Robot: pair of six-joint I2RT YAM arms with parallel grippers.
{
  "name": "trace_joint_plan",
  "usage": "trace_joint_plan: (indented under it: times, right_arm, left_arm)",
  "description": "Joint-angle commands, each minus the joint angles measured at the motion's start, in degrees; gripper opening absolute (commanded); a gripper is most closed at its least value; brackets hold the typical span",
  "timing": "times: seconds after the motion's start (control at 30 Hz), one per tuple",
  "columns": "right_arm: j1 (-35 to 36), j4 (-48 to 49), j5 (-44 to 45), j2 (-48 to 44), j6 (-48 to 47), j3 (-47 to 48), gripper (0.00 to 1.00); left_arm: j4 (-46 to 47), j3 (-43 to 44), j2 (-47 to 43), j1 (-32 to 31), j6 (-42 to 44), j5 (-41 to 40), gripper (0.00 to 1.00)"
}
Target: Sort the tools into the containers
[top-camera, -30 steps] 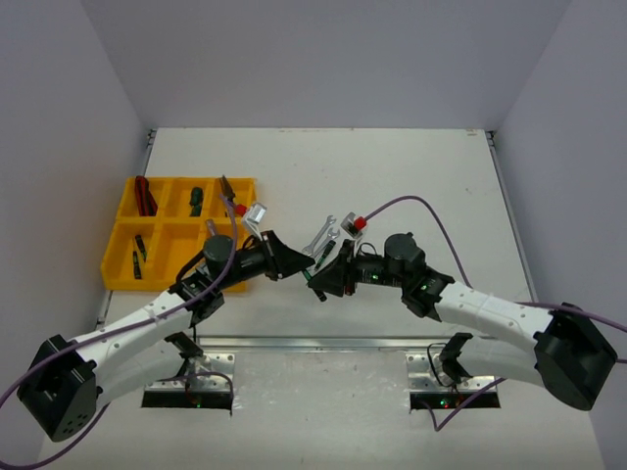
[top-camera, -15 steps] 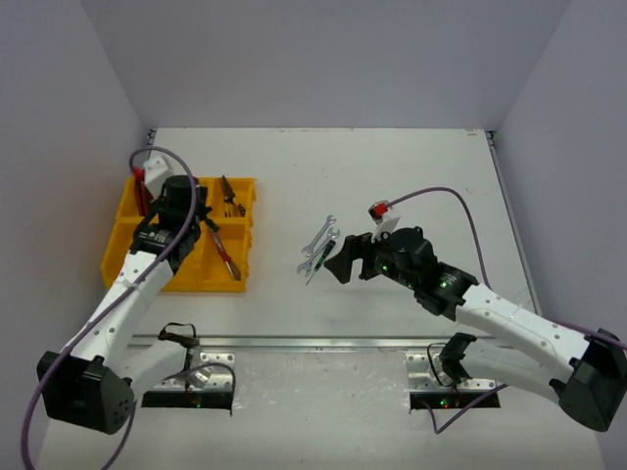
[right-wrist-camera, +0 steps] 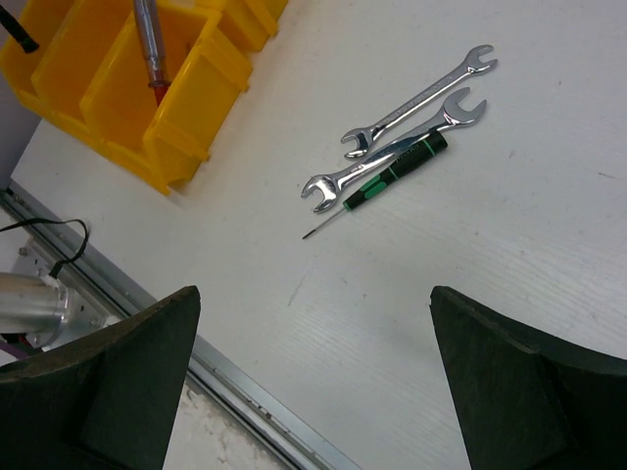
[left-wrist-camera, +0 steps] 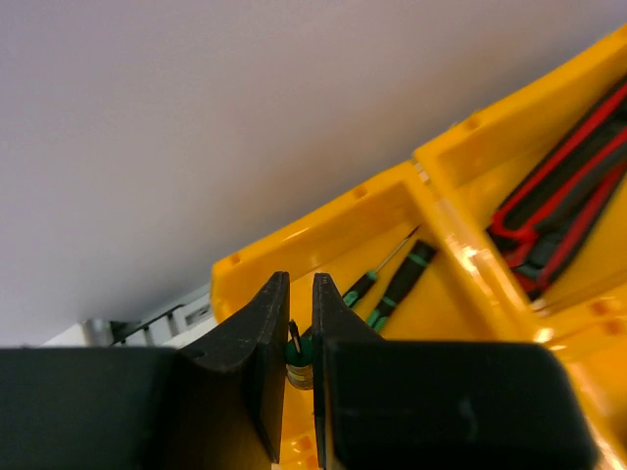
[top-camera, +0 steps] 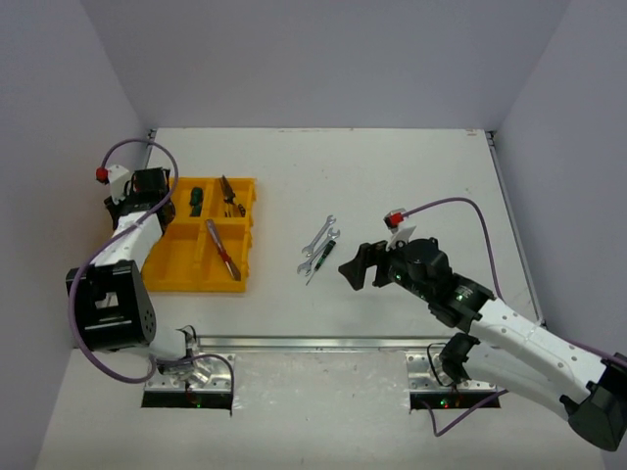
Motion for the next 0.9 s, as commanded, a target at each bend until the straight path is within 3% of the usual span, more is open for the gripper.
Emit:
trace_joint_plan:
  times: [0.0, 0.07, 0.17, 0.2, 0.23, 0.3, 0.37, 0.43, 0.57, 0.67, 0.77, 0.8, 0.87]
  right_arm:
    - [-0.22, 3.3, -2.34, -1.43, 0.49, -0.46, 0.99]
    - [-0.21, 4.39, -4.45, -0.58, 1.12, -1.18, 0.99]
    - [-0.21, 4.51, -5.18, 0.81, 1.54, -0.96, 0.99]
    - [-0.15, 4.51, -5.07, 0.98, 1.65, -1.12, 0.99]
    - [-0.19, 4.45, -5.03, 1.04, 1.69, -1.24, 0.99]
    - [-0.26, 4.47, -3.77, 1.44, 1.74, -1.32, 0.99]
    - [-0.22, 4.48, -2.23, 3.07, 2.27, -0.69, 0.99]
    - [-0.22, 2.96, 0.52, 5.78, 3.65, 0.61, 0.99]
    - [-0.22, -9.19, 12.73, 19.31, 16.55, 11.04, 0.99]
    - [-0.22, -18.46, 16.14, 30.15, 22.57, 20.38, 0.99]
    - [-0.22, -22.62, 17.09, 38.51, 25.41, 27.74, 0.99]
    - [-0.22, -22.79, 17.4, 41.6, 26.3, 29.14, 0.97]
    - [-0.22, -22.17, 18.37, 46.31, 27.24, 31.96, 0.84]
  left_arm:
    - [3.35, -0.92, 2.02, 1.93, 0.03, -4.41, 0.02]
    - [0.61, 0.36, 3.26, 1.94, -1.1, -4.16, 0.11]
    - [0.0, 1.41, 3.52, 2.13, -1.85, -3.81, 0.41]
    - [0.27, 1.46, 3.36, 2.19, -1.91, -3.8, 0.6]
    - [0.42, 1.48, 3.18, 2.21, -1.81, -3.35, 0.67]
    - [-0.5, 2.76, 2.74, 2.21, -2.49, -1.34, 0.93]
    - [-3.22, 4.37, 2.16, 2.21, -4.02, 3.08, 1.0]
    - [-7.11, 6.9, 1.15, 2.21, -5.84, 7.22, 1.0]
    - [-10.31, 9.88, -9.84, 2.12, -7.26, 28.23, 1.0]
    - [-7.38, 4.86, -18.88, 2.03, -7.72, 46.7, 1.0]
    - [-7.56, -0.53, -28.92, 1.98, -10.74, 60.07, 1.0]
    - [-7.15, -3.78, -32.1, 1.94, -11.69, 63.18, 1.0]
    - [-5.95, -9.08, -38.94, 1.94, -12.94, 68.59, 1.0]
